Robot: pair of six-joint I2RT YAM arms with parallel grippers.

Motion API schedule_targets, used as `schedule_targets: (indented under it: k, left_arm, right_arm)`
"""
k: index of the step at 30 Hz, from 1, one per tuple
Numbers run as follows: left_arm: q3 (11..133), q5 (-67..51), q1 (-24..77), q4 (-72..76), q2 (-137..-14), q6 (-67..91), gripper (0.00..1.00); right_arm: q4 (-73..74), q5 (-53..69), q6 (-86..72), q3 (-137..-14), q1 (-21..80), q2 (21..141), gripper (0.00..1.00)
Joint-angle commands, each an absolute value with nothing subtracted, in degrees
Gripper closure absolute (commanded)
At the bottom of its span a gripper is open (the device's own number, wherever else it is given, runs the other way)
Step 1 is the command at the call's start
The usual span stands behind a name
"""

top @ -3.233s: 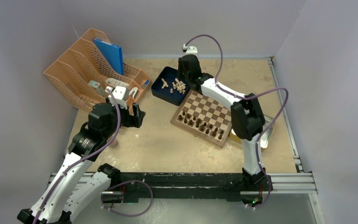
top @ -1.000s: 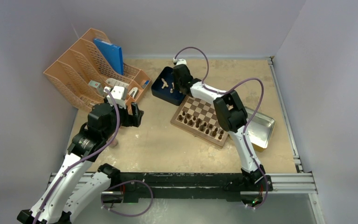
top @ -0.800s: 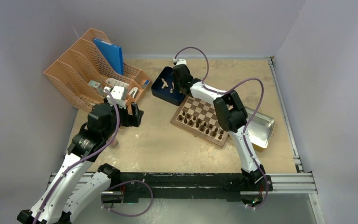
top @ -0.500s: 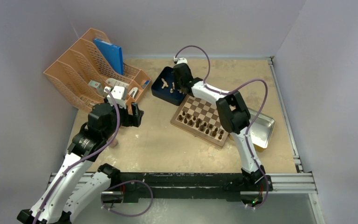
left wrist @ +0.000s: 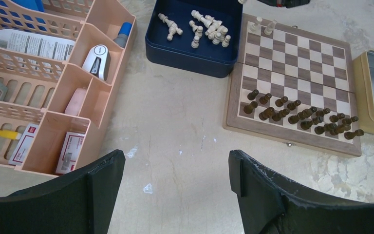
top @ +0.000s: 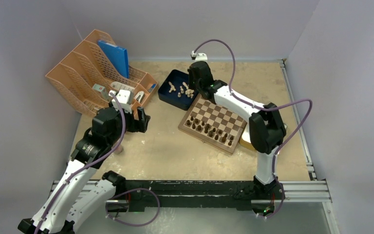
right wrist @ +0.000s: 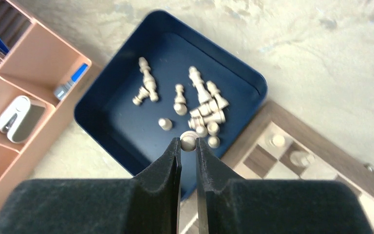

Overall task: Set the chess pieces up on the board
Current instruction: Pick up the chess piece from the storage box, then place the chess piece on the chessboard.

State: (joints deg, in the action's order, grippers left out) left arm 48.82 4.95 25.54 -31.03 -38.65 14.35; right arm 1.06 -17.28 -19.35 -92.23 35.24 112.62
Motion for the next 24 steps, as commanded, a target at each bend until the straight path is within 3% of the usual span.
schedule_targets:
  k: [1,24]
  left_arm:
    - [48.8,5.3,25.5,-29.8,-38.1,14.5,0.22]
    - [48.7,5.7,25.5,-30.0,-37.9,14.6,0.22]
  right_arm:
    - [3.0,-21.2,-22.5,-87.3,35.3,107.1,0.87]
    - [0.4,-27.2,-25.7,-79.4,32.9,110.8,0.86]
